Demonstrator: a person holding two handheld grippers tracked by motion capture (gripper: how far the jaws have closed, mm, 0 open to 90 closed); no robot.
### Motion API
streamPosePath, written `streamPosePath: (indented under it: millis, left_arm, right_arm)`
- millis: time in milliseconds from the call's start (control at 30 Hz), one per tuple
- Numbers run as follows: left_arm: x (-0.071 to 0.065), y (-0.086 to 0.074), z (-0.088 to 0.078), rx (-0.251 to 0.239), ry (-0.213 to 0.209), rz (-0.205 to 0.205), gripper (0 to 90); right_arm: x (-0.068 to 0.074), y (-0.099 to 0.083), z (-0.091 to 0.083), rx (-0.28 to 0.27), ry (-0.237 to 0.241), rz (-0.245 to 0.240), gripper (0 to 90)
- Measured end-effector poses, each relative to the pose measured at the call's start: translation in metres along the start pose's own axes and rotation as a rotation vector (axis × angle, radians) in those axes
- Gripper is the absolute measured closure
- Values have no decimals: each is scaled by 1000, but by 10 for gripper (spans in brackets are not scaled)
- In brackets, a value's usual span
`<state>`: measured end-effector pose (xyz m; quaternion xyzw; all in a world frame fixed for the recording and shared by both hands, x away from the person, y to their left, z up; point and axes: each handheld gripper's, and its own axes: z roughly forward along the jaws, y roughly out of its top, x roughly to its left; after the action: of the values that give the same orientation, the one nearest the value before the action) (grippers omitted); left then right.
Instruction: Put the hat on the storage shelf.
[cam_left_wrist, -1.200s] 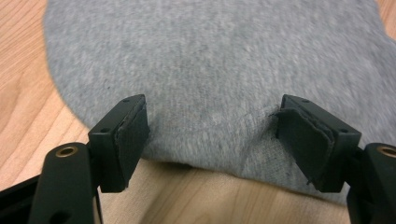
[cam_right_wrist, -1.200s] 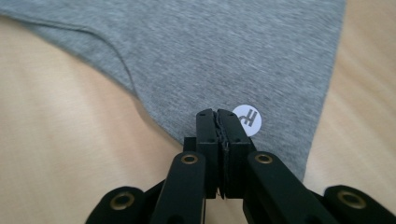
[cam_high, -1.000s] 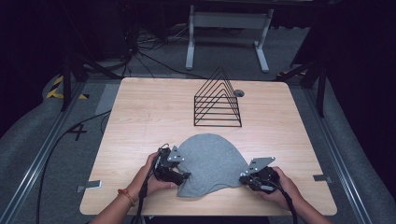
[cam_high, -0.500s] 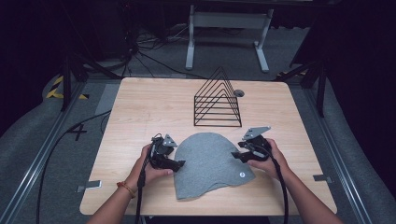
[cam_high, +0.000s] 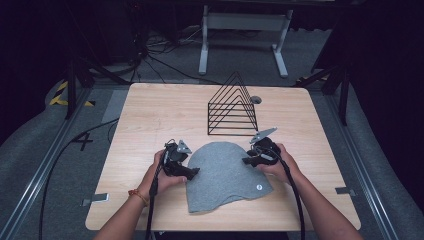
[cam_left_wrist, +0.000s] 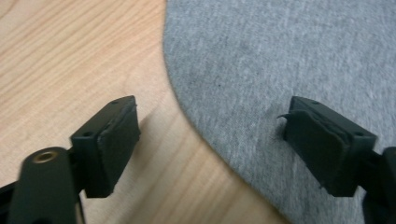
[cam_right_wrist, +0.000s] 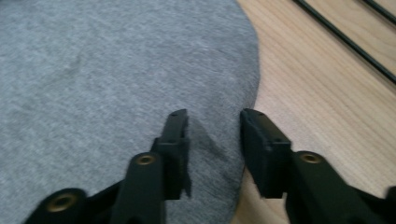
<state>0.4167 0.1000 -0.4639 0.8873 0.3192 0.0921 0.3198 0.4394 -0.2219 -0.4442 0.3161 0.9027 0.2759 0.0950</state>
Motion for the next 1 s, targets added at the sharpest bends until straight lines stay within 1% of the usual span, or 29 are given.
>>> streamPosePath:
  millis: [33,67,100,133,200,233,267,300,333,367,400,433,467,500,533,567,600,633,667,700,733,767,800,833,900,967,1000]
  left_arm:
    - [1,1,2,-20,13,6,247]
    - [2,1,2,-22,0,0,266]
    - [3,2,3,-35,4,-5,294]
    - [5,4,3,-33,4,-6,343]
    - [8,9,4,-26,-11,-1,456]
    - [8,10,4,-24,-13,-13,505]
    - [9,11,5,-22,-19,-7,546]
    - [10,12,6,-29,-26,-9,567]
    - [12,13,6,-37,-39,-14,628]
    - [13,13,6,-36,-41,-17,668]
    - [14,13,6,-36,-41,-18,700]
    - [15,13,7,-45,-55,-23,727]
    - [16,12,6,-43,-60,-27,760]
    - [17,12,7,-50,-62,-32,777]
    - [17,12,7,-48,-67,-53,790]
    - [17,13,6,-35,-63,-55,809]
    - [16,13,6,-41,-64,-37,833]
    - [16,14,5,-33,-55,-8,852]
    - [14,14,4,-47,-58,-14,863]
    - [14,14,3,-51,-64,-10,866]
    - [13,15,2,-48,-61,-2,868]
    - [11,16,2,-58,-55,6,869]
    - [10,17,-1,-62,-64,12,870]
    - [9,19,-4,-67,-62,28,871]
    - [6,22,-9,-81,-59,36,871]
    - [3,26,-18,-104,-53,58,871]
    - [2,28,-21,-113,-65,69,871]
  right_arm:
    - [1,0,0,5,-2,4,648]
    - [2,0,0,2,-14,20,667]
    - [2,-1,-1,-4,-18,35,704]
    - [3,-2,-1,-12,-26,56,743]
    - [5,-5,-1,-33,-27,87,808]
    - [6,-6,-1,-41,-24,97,831]
    - [8,-7,-1,-48,-28,100,838]
    - [9,-8,-1,-55,-31,97,844]
    - [9,-10,-2,-54,-25,102,851]
    - [8,-11,-3,-57,-22,106,852]
    - [7,-12,-3,-64,-14,112,853]
    - [7,-14,-4,-67,-10,115,854]
    - [6,-15,-5,-75,-6,115,855]
    - [6,-16,-5,-81,-6,114,855]
    - [7,-17,-6,-90,-5,115,855]
    - [7,-18,-6,-91,-3,113,855]
    - [8,-19,-7,-94,-2,101,856]
    - [8,-19,-9,-102,-3,94,856]
    - [9,-19,-11,-116,-2,90,857]
    - [9,-19,-13,-123,1,88,857]
    - [9,-19,-16,-137,1,80,857]
    - [9,-20,-18,-144,3,74,858]
    - [9,-19,-20,-151,7,74,858]
    - [10,-19,-22,-160,4,68,858]
    - [10,-19,-26,-169,9,65,858]
    - [11,-18,-30,-181,6,54,858]
    - [11,-18,-33,-192,5,54,858]
